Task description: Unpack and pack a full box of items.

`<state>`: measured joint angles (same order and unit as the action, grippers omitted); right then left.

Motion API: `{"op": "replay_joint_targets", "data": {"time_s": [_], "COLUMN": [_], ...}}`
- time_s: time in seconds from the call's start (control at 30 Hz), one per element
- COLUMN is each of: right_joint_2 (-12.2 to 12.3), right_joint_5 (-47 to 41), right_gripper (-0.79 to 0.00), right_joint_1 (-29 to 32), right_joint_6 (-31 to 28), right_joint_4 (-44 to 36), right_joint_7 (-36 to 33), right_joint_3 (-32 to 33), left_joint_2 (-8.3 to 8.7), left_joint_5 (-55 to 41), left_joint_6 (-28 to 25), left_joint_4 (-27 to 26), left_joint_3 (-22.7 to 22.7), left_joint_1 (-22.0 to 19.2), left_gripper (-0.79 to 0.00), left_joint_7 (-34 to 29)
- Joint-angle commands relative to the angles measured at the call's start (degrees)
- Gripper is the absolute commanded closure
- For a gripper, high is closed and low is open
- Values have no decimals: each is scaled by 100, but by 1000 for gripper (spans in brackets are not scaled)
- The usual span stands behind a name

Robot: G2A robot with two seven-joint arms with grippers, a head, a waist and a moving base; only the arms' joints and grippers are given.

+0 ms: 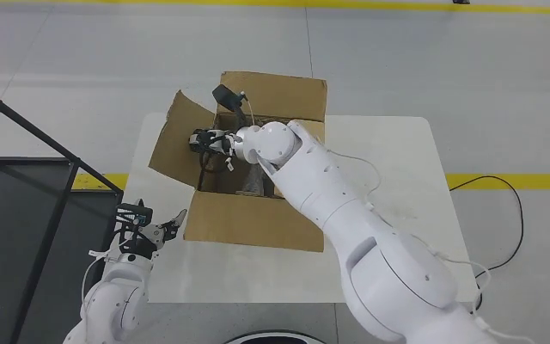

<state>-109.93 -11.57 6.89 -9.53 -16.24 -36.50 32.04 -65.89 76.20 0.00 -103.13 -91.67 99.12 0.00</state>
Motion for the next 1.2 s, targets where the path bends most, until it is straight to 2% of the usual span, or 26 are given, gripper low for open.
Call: {"op": "replay_joint_targets", "data": {"time_s": [0.0, 0.3, 0.47, 0.83, 1.17], "right_joint_2": [-1, -89, -182, -367, -452], "right_joint_5": [149, 902, 1201, 1547, 1636], "right_gripper": [0, 0, 0, 0, 0], "right_joint_1": [-10, -113, -152, -260, -303], "right_joint_6": [298, 1482, 1848, 2238, 2235], "right_joint_4": [-144, -633, -664, -458, -270], "right_joint_7": [78, 23, -133, -326, -478], "right_joint_3": [-21, -222, -321, -355, -247], "left_joint_2": [0, 0, 0, 0, 0], "left_joint_5": [0, 0, 0, 0, 0], "left_joint_6": [0, 0, 0, 0, 0], "left_joint_4": [0, 0, 0, 0, 0], "left_joint_3": [0, 0, 0, 0, 0], "left_joint_1": [0, 0, 0, 0, 0], "left_gripper": [-785, -785, -785, -785, -785], "left_joint_7": [0, 0, 0, 0, 0]}}
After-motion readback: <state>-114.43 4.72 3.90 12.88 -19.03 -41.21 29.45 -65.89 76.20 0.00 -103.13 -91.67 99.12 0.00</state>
